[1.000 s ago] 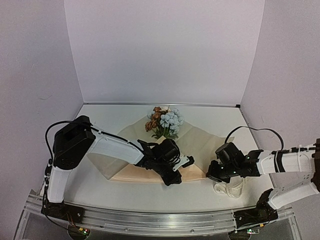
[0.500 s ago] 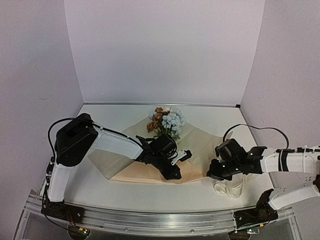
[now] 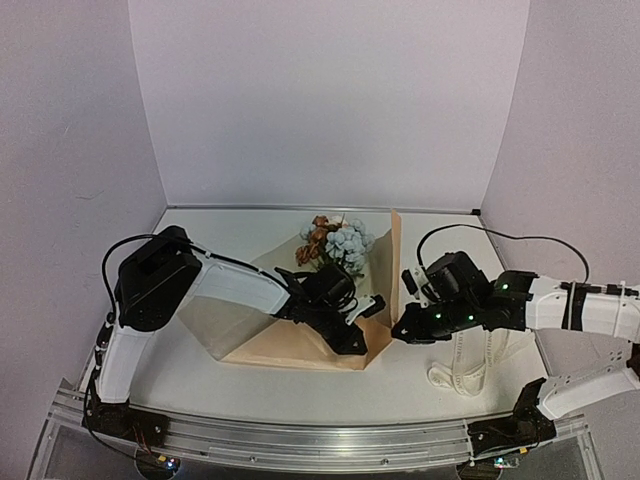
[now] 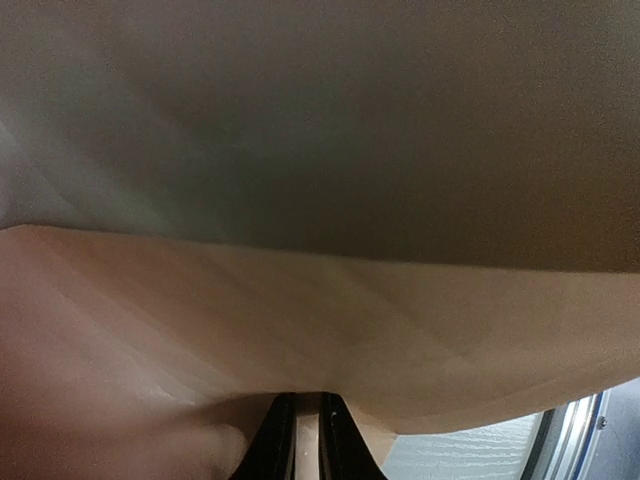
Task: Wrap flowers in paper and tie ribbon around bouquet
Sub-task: Press the fold line on the 1/4-folded wrapping paper, then fold the one-fourth-folded wrapping paper at the center of the board.
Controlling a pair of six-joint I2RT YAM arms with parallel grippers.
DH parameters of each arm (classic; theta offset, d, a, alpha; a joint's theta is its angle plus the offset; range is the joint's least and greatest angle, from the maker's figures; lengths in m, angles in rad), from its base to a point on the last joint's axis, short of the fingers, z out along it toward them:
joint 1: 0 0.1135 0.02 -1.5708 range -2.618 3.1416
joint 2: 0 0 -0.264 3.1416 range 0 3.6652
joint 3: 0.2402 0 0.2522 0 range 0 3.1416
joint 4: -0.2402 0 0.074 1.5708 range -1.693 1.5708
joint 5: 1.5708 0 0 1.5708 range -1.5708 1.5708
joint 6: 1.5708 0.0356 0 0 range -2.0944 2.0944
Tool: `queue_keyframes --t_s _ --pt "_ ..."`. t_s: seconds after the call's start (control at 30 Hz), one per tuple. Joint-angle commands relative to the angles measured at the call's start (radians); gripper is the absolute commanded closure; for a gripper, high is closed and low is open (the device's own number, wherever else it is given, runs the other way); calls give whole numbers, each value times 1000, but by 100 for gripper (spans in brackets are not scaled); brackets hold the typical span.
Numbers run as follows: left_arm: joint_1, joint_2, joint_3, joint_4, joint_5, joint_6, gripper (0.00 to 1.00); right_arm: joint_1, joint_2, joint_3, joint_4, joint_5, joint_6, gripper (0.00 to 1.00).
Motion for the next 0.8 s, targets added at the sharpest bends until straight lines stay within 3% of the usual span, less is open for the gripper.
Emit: queue_keyframes --t_s 0.0,0.33,0.5,0.77 --pt "35 -46 -18 10 7 -35 87 4 -7 30 -85 15 -59 100" --pt "92 -351 -266 21 -16 -160 77 3 -14 81 -236 93 -109 100" --pt "97 -506 -455 -33 -54 -227 77 2 -25 78 -274 151 -107 100" --pt "97 -653 -635 -67 30 -285 82 -19 -39 83 -338 229 -120 100"
